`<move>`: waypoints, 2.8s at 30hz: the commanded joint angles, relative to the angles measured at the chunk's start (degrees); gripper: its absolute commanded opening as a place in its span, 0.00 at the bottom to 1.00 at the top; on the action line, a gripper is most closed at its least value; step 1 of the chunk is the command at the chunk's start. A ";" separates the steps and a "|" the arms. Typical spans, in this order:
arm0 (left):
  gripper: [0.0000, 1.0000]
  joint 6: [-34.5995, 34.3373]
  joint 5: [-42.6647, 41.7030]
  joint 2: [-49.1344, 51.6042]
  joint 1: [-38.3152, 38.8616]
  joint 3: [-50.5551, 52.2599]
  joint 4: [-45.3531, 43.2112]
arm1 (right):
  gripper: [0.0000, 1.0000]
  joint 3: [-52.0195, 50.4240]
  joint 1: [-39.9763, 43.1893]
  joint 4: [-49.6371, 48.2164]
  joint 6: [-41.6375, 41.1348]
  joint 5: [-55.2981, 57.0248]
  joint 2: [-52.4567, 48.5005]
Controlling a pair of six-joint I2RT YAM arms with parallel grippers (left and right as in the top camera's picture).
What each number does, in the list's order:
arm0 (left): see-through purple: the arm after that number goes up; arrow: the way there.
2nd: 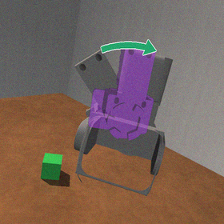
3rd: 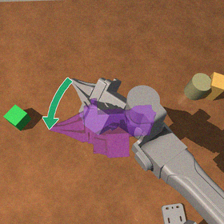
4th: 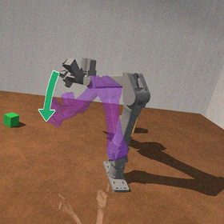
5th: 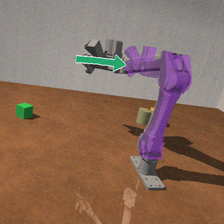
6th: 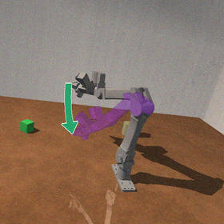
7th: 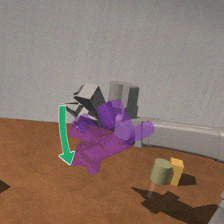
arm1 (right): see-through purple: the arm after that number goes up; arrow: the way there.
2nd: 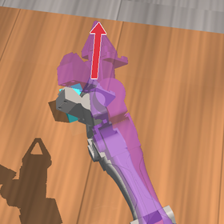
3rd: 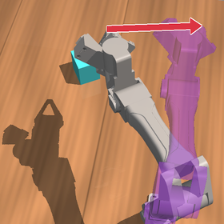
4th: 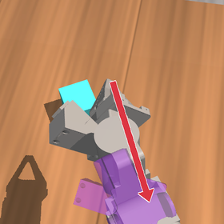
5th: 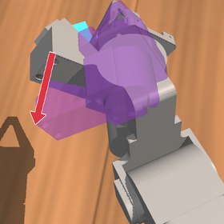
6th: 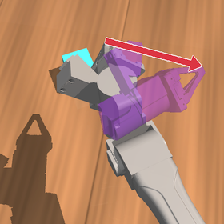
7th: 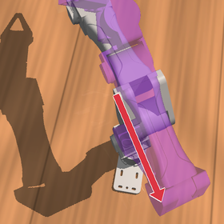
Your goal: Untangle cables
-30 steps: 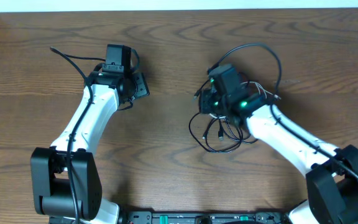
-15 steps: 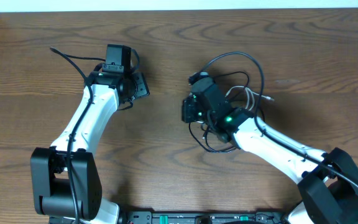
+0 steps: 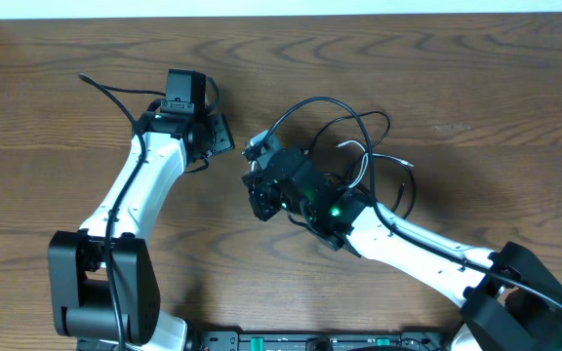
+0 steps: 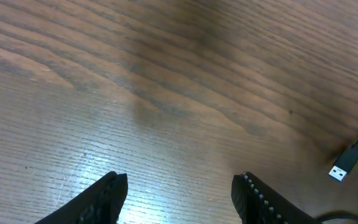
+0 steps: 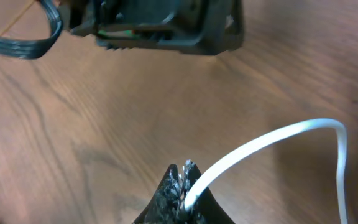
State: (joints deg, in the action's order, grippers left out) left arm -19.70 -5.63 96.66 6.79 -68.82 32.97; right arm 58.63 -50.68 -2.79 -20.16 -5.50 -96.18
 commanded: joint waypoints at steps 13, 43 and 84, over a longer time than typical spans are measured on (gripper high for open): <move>0.59 -0.57 0.72 0.48 -0.24 0.52 0.00 | 0.99 -0.24 0.11 1.42 1.57 9.09 -0.37; 0.59 -0.57 0.72 0.48 -0.24 0.52 0.00 | 0.01 -0.24 0.48 2.34 4.59 15.50 1.18; 0.45 -2.12 0.72 2.19 -0.22 0.52 -0.28 | 0.76 0.63 28.17 -7.10 -45.29 -13.70 -12.15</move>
State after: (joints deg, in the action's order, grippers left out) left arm -21.85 -5.63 98.26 6.79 -68.79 32.69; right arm 58.76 -22.41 -7.03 -56.23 -20.16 -105.41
